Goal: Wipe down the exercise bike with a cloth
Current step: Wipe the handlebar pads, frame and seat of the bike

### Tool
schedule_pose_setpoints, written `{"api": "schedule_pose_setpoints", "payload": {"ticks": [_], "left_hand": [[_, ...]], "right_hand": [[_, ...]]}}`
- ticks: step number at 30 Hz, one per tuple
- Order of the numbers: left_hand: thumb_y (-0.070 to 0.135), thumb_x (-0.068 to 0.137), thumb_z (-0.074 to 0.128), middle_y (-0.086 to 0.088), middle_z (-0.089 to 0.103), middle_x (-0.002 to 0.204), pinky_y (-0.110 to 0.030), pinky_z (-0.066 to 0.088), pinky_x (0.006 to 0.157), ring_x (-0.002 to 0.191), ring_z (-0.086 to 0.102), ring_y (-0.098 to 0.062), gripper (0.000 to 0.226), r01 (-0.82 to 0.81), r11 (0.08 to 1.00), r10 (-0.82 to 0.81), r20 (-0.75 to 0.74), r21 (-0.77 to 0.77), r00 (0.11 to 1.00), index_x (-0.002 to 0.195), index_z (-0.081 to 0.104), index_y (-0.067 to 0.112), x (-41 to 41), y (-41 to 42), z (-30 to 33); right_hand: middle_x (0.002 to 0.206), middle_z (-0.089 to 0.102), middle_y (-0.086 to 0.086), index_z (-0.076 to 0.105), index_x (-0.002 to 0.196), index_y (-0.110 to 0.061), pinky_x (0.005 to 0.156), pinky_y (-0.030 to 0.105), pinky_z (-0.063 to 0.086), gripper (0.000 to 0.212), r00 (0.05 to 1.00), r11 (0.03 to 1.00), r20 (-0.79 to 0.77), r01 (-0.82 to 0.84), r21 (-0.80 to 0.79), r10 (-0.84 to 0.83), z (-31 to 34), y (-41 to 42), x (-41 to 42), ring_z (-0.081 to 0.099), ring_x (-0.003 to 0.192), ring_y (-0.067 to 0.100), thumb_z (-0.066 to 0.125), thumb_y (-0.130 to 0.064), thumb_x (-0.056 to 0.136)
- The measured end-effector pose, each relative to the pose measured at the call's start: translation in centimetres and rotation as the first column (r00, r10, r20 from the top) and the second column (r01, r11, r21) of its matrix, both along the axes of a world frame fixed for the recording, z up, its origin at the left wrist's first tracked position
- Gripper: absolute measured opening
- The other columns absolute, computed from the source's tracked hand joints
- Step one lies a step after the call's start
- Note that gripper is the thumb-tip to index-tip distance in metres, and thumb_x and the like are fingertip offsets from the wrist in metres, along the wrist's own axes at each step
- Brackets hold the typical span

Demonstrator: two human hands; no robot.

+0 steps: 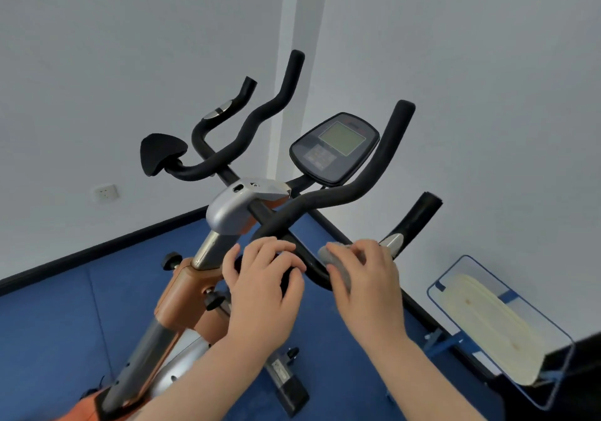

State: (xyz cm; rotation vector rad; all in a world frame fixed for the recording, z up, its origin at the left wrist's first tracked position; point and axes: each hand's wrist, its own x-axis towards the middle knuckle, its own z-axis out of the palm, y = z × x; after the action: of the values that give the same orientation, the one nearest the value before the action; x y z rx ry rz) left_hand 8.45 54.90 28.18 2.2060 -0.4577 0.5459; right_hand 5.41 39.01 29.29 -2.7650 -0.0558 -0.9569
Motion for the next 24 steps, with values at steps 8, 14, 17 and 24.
{"api": "schedule_pose_setpoints", "payload": {"ticks": [8,14,17,24], "left_hand": [[0.028,0.089,0.051,0.012,0.059,0.079,-0.031,0.043,0.083,0.080,0.054,-0.010,0.019,0.324,0.935,-0.331,0.026,0.144,0.943,0.077,0.065,0.021,3.1,-2.7,3.3],[0.031,0.088,0.054,0.020,0.061,0.082,-0.015,0.042,0.070,0.086,0.055,0.001,0.014,0.263,0.965,-0.263,-0.155,-0.020,0.952,0.079,0.064,0.033,3.7,-3.3,2.3],[0.031,0.087,0.057,0.019,0.062,0.080,-0.013,0.039,0.067,0.085,0.055,0.001,0.012,0.258,0.966,-0.256,-0.149,-0.006,0.955,0.078,0.065,0.033,3.7,-3.4,2.5],[0.024,0.087,0.061,0.017,0.064,0.079,-0.008,0.039,0.069,0.085,0.057,0.002,0.013,0.223,0.975,-0.221,-0.197,-0.013,0.955,0.078,0.067,0.030,3.3,-3.5,2.6]], "right_hand": [[0.106,0.049,-0.007,0.068,0.117,-0.024,0.075,0.027,0.040,0.026,0.998,1.000,0.061,-0.007,-0.001,0.007,-1.0,-1.5,-1.3,0.042,0.091,0.011,0.060,-0.024,0.092],[0.107,0.052,0.000,0.070,0.114,-0.020,0.076,0.036,0.049,0.027,0.968,0.951,0.129,0.180,0.252,-0.217,1.7,-5.7,0.0,0.042,0.094,0.015,0.069,-0.013,0.088],[0.109,0.050,-0.003,0.068,0.114,-0.020,0.078,0.025,0.044,0.024,0.997,0.997,0.023,-0.070,-0.021,0.071,0.2,-4.2,-1.5,0.044,0.094,0.017,0.058,-0.021,0.093],[0.108,0.056,-0.004,0.070,0.114,-0.023,0.079,0.024,0.043,0.030,0.985,0.972,0.102,0.117,0.205,-0.140,2.3,-7.3,0.5,0.041,0.097,0.012,0.070,-0.012,0.086]]}}
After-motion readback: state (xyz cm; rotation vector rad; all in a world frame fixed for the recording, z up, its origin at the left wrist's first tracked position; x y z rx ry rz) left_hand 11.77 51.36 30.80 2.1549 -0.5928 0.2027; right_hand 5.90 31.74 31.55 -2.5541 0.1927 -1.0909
